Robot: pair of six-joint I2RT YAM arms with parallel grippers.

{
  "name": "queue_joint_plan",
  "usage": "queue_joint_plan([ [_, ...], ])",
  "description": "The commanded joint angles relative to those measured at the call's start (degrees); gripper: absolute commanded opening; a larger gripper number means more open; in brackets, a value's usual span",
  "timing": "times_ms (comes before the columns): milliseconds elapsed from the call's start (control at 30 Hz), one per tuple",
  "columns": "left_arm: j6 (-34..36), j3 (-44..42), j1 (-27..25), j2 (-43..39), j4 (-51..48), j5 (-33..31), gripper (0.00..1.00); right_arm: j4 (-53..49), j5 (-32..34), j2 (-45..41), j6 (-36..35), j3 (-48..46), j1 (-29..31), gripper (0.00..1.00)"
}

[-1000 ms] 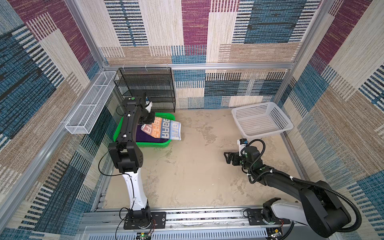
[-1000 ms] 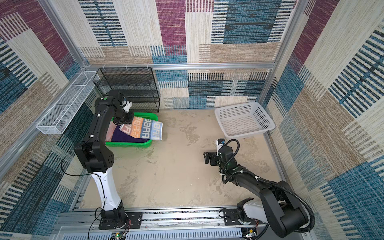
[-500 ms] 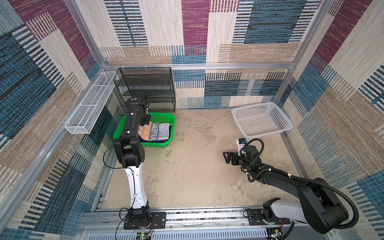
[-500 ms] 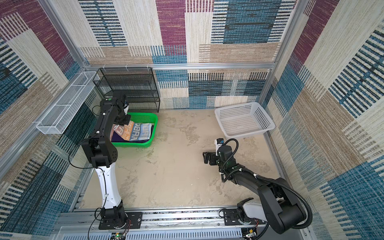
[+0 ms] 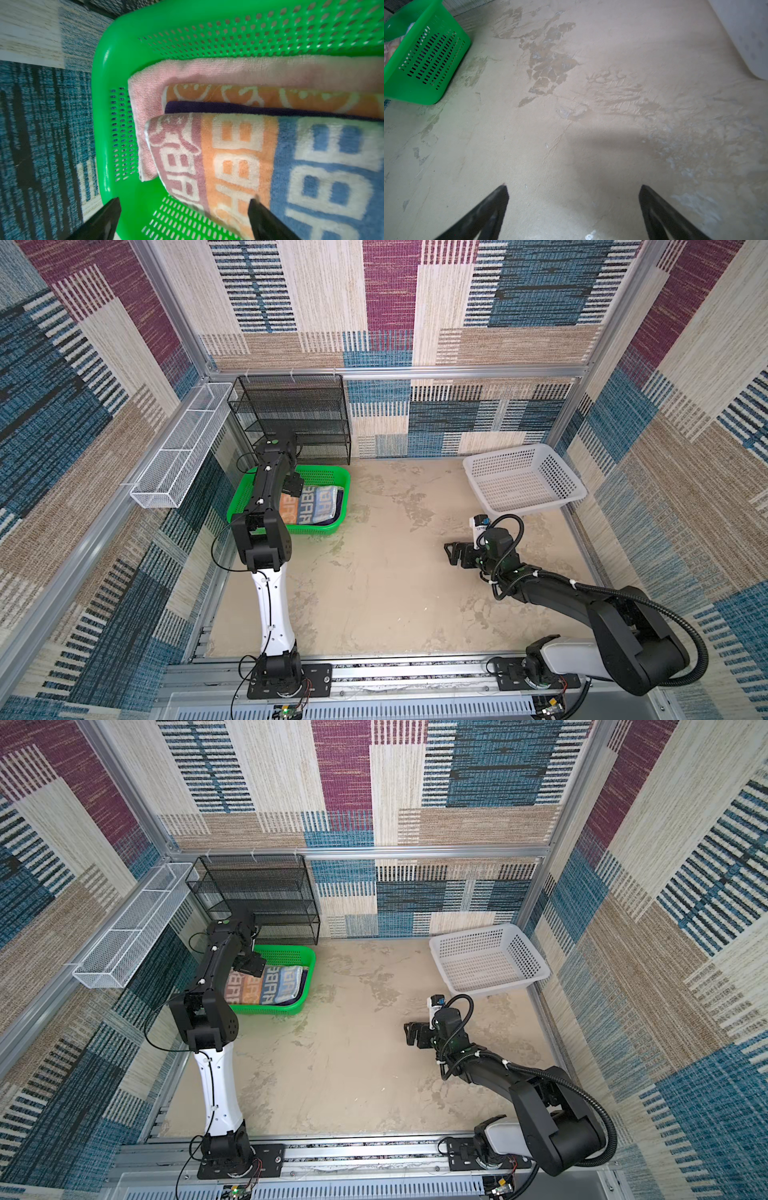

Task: Fold and stack the towels

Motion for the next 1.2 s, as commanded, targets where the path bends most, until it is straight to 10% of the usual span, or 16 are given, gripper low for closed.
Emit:
queue_joint_plan([
  [0, -0.37, 0.04, 0.03, -2.44, 1.58, -1.06, 0.99, 1.54, 0.12, 0.24, -0.85, 0.37, -0.03, 1.0],
  [300, -2.57, -8.24, -0.9, -11.78, 3.73, 9.57, 0.99, 0.17, 3.1, -1.33, -2.53, 0.24, 0.05, 1.0],
  [733, -10.45, -62.51, -11.21, -50.03, 42.23, 25.92, 0.99, -9.25, 11.45, -8.61, -10.44, 4.8, 0.0, 1.0],
  [1167, -13.05, -94.93, -18.28, -70.08, 63.93, 14.28, 0.99, 12.47, 25.69, -6.41, -21.05, -1.95, -2.37, 1.0],
])
